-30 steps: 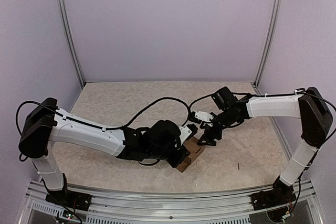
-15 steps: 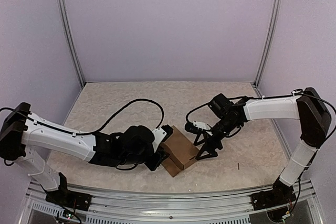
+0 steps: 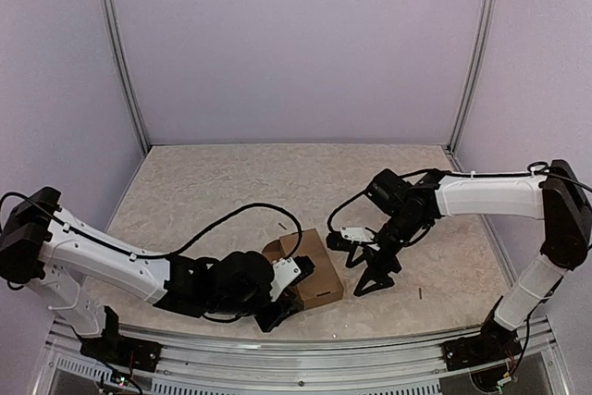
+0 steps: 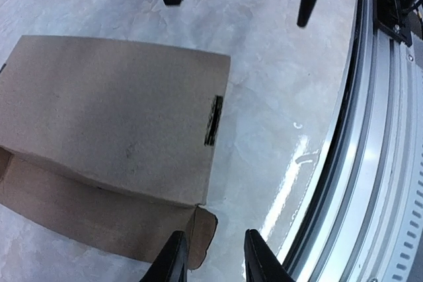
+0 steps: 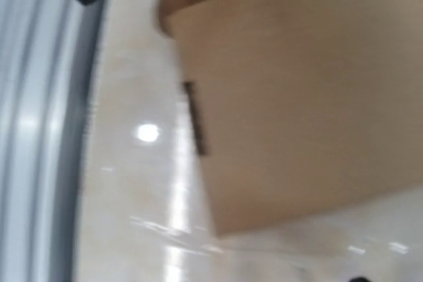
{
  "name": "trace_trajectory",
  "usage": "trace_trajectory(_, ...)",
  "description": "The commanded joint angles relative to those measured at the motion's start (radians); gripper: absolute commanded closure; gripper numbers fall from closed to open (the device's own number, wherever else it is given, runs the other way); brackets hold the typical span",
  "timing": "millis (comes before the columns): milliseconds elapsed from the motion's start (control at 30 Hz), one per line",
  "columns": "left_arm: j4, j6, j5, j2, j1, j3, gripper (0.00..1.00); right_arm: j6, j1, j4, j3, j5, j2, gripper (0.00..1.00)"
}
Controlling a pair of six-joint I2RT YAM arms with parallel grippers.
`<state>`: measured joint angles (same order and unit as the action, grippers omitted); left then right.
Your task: Fold the paper box
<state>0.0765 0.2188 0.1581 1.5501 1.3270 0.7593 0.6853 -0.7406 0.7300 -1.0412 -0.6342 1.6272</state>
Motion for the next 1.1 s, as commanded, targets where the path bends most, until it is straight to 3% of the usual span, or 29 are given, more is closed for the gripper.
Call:
trace_trajectory(0, -0.032, -0.018, -0.046, -0.022, 0.005, -0.053, 0.72, -0.056, 0.007, -0.116, -0.022, 0.179, -0.056, 0.15)
trace_trajectory(167, 0.039, -0.025, -0.066, -0.024, 0.004, -0.11, 0.8, -0.09, -0.011, -0.224, -0.075, 0.208, -0.002, 0.31)
trace_trajectory(267, 0.046, -0.028, -0.067, -0.022, 0.005, -0.116, 0.81, -0.077, -0.04, -0.259, -0.096, 0.225, 0.019, 0.35)
trace_trajectory(633, 0.054, -0.061, 0.0, 0.059, 0.006, -0.086, 0.84, -0.02, -0.156, -0.37, -0.056, 0.337, 0.054, 0.39)
trace_trajectory(1067, 0.14, -0.084, 0.049, 0.081, 0.006, -0.101, 0.9, -0.046, -0.158, -0.392, -0.046, 0.306, 0.106, 0.4)
